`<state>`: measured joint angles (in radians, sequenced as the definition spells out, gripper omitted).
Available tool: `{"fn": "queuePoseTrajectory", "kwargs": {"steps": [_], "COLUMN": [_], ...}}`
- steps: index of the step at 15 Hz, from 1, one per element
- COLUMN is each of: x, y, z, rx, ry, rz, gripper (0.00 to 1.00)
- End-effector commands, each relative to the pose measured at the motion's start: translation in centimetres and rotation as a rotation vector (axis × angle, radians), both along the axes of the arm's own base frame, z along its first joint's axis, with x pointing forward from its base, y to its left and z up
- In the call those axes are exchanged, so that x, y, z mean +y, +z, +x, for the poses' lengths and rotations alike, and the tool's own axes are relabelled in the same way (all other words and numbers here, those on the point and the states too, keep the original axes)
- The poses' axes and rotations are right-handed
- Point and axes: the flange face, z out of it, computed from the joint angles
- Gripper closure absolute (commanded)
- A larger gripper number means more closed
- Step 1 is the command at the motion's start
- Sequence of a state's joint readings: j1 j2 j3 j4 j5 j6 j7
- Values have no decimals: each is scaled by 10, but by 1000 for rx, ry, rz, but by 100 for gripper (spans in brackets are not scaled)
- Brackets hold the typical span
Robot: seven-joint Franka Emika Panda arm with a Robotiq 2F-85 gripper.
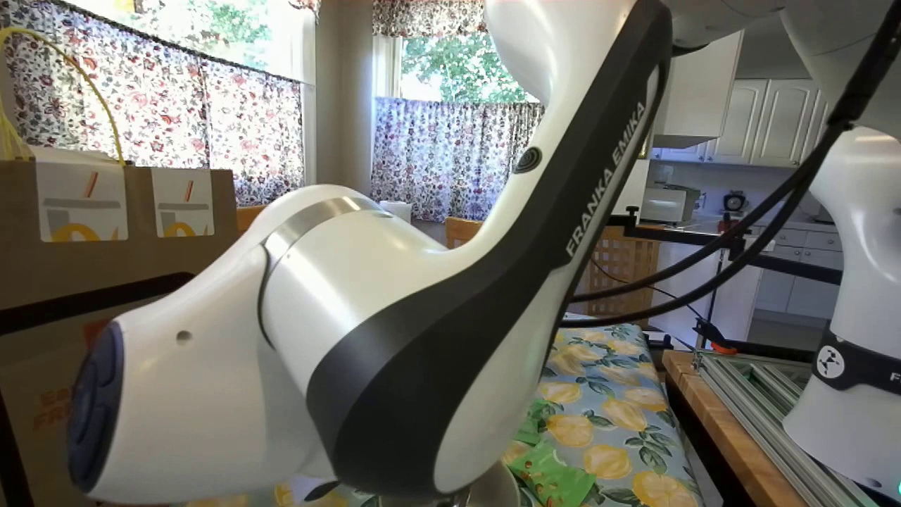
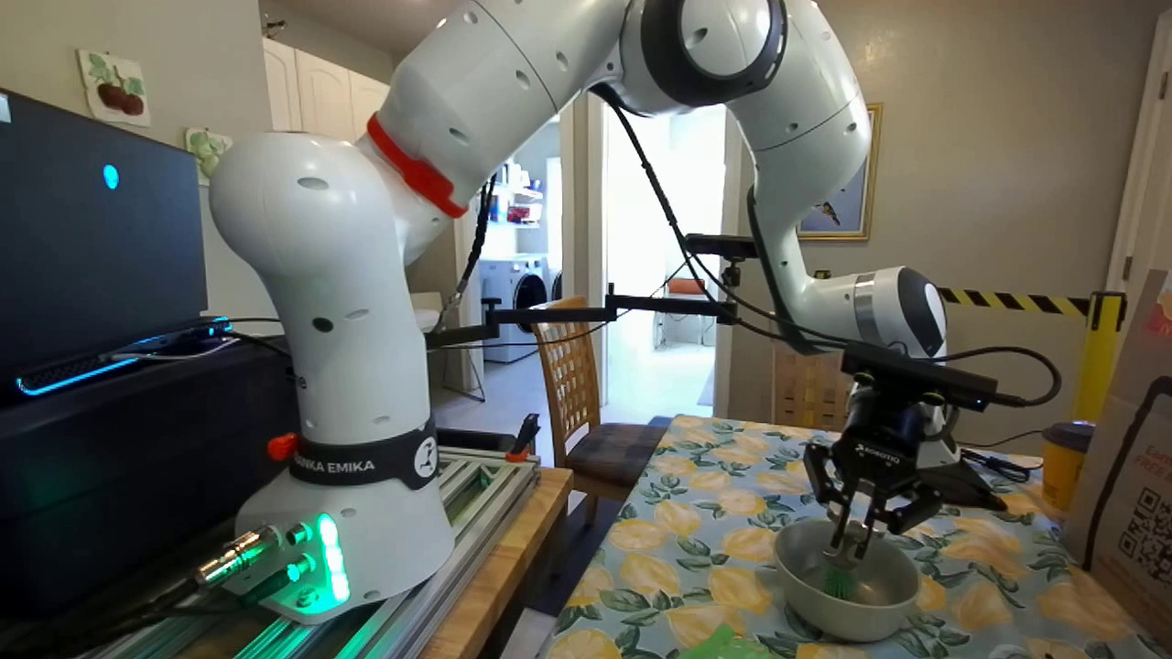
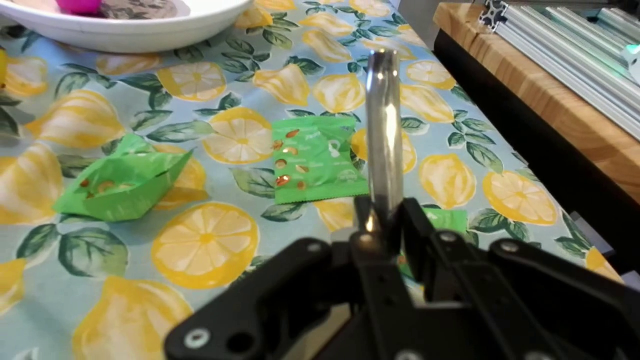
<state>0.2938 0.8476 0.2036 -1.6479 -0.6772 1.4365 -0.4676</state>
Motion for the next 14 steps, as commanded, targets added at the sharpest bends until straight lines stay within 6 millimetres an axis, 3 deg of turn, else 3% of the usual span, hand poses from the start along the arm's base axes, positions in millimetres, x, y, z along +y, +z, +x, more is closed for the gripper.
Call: {"fn": "queuePoseTrajectory", "kwargs": {"steps": [1, 10, 14], "x": [3, -4, 4], "y": [-6, -15, -15], "z": [15, 5, 1], "rx": [19, 45, 38], "ry": [-3, -9, 11], "rz": [-24, -72, -66], "gripper": [96, 96, 96]}}
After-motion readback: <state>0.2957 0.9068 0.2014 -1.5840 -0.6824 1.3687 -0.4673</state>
